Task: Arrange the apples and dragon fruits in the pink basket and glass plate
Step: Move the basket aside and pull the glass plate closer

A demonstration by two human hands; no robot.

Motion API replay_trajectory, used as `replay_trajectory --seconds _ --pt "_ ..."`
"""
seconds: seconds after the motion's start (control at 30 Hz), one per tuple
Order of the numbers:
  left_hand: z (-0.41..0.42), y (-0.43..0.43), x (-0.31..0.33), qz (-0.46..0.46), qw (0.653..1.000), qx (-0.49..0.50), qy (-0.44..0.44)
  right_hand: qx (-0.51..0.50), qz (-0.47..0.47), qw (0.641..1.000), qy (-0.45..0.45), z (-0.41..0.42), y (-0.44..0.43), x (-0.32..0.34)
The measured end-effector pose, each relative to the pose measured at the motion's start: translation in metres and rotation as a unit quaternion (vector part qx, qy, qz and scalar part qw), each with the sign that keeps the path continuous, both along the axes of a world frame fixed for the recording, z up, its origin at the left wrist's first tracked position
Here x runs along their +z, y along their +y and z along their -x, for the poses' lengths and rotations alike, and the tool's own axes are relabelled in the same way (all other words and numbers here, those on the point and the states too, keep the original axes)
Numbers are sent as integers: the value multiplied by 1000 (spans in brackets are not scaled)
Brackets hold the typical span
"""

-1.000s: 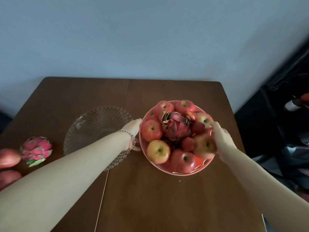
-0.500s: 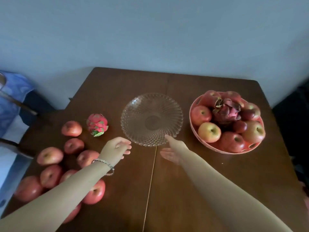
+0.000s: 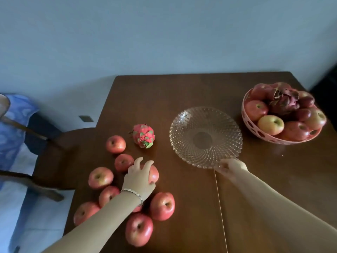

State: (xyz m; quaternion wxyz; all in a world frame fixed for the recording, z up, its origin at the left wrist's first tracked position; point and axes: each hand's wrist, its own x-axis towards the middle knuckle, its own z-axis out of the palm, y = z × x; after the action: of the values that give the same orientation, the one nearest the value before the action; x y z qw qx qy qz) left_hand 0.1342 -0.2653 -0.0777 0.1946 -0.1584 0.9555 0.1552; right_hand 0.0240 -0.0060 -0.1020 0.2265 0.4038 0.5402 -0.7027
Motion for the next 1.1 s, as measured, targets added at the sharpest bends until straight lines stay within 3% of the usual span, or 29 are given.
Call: replay_trajectory --seconds 0.1,0.27,0.57,0.63,0.7,0.77,0.83,0.9,1.03,1.1 --pt "0 -6 -6 37 998 -34 -41 28 -14 999 4 -33 25 0" --pt "2 -3 -18 13 997 -19 -75 101 -37 994 -5 -73 64 -10" --pt "-9 8 -8 -44 993 79 81 202 -90 975 -10 -88 81 -9" --pt "-15 11 1 -71 984 100 131 237 -151 960 -2 -88 73 -2" --pt "-22 13 13 -99 974 125 161 318 -319 892 30 -91 59 6" --pt "-28 15 22 -124 967 141 173 405 -467 771 155 -98 36 20" --pt "-36 17 29 -139 961 154 185 495 -468 652 334 -102 4 34" --pt "-45 18 36 -137 955 168 200 621 -399 536 410 -102 -35 38" --pt "-59 16 52 -146 942 197 230 772 -405 308 380 -111 -97 17" --pt "-66 16 59 -151 937 205 241 786 -438 243 363 -116 -110 4"
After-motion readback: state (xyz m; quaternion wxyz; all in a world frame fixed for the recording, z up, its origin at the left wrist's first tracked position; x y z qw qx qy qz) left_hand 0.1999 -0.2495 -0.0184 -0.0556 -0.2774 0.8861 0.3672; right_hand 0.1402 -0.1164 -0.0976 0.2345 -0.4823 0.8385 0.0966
